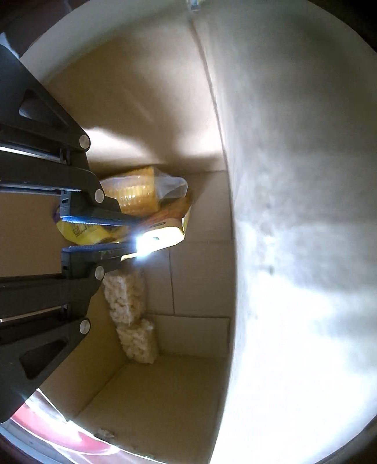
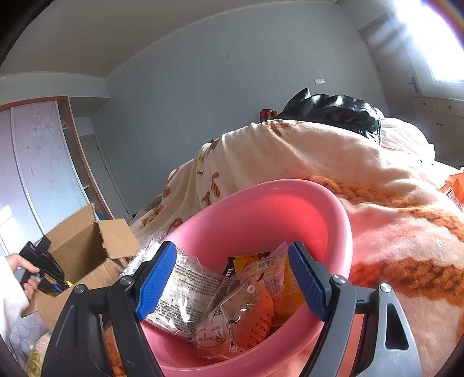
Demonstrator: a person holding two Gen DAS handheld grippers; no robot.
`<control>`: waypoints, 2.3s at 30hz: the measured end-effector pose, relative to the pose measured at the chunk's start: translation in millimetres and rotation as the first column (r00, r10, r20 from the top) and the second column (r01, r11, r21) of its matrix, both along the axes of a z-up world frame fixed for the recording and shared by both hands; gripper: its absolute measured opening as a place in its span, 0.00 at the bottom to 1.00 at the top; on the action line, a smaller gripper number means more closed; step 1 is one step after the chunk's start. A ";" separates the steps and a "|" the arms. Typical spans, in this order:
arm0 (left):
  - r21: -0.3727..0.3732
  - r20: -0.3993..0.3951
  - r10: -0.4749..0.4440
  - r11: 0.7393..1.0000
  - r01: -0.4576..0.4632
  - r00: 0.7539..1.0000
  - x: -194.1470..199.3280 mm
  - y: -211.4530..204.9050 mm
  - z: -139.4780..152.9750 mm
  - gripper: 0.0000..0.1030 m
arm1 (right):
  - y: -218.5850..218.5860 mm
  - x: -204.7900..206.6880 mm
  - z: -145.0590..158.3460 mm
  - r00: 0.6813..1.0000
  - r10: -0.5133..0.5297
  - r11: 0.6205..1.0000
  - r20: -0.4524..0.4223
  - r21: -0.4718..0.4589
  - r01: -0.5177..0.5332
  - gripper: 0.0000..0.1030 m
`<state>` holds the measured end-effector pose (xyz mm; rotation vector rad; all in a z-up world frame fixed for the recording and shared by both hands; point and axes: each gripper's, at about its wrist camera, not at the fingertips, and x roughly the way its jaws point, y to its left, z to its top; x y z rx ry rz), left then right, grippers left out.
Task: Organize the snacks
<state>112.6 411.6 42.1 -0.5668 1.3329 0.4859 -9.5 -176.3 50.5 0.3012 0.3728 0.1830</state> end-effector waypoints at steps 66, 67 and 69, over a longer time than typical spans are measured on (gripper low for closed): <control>0.276 0.721 -0.297 0.952 0.133 0.627 -166.8 -92.6 -21.7 0.05 | 384.5 129.4 -32.0 0.496 0.675 0.503 -0.545 -0.151 -0.851 0.32; 0.274 0.721 -0.297 0.952 0.136 0.626 -165.6 -93.1 -24.2 0.05 | 389.3 129.9 -35.1 0.507 0.661 0.498 -0.553 -0.182 -0.848 0.32; 0.282 0.722 -0.307 0.949 0.142 0.620 -166.1 -93.9 -25.9 0.05 | 393.7 130.9 -39.0 0.514 0.651 0.494 -0.559 -0.202 -0.845 0.32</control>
